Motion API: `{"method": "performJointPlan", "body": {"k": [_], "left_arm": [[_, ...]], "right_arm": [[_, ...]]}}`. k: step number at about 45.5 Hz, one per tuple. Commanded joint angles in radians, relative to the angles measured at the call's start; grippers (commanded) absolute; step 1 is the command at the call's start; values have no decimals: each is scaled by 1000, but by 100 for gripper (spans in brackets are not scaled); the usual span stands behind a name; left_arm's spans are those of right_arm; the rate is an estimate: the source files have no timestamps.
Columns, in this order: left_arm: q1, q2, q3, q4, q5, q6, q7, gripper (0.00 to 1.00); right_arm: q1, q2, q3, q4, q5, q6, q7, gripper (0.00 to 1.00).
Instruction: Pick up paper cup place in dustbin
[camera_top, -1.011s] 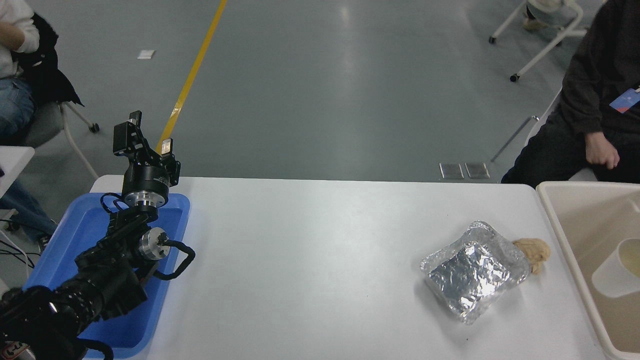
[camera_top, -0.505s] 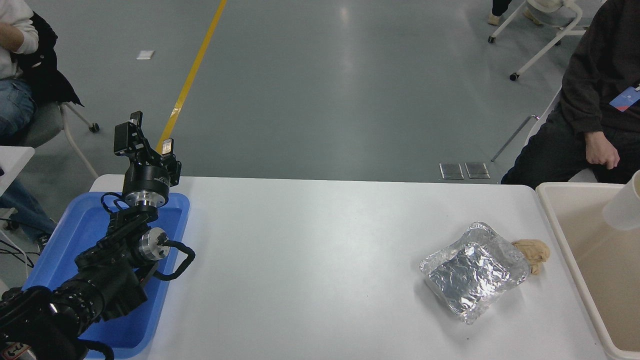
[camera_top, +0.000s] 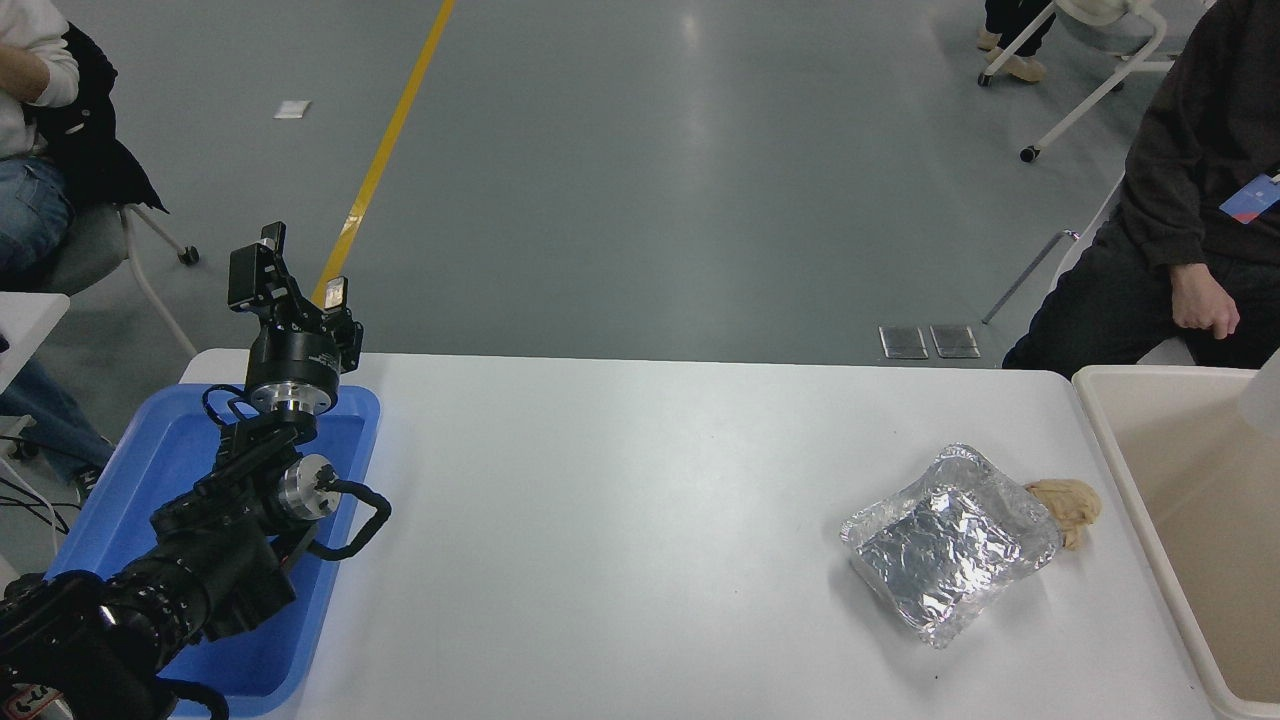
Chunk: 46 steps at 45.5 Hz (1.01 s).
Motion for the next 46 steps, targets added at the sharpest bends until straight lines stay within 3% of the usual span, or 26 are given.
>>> {"method": "performJointPlan", "body": {"k": [1,18,37,46], "left_arm": [[0,0,0,0,0,0,0,100],[0,0,0,0,0,0,0,100],[0,0,0,0,0,0,0,100],[0,0,0,0,0,0,0,100]], "right_arm": [[-172,38,5,-147,-22,-30,11,0],[-570,192,54,-397,7,-392,9,0],[-1028,471,258,-751,218,-623,6,0],[-1118,529,313,-767,248,-666,-5,0]]}}
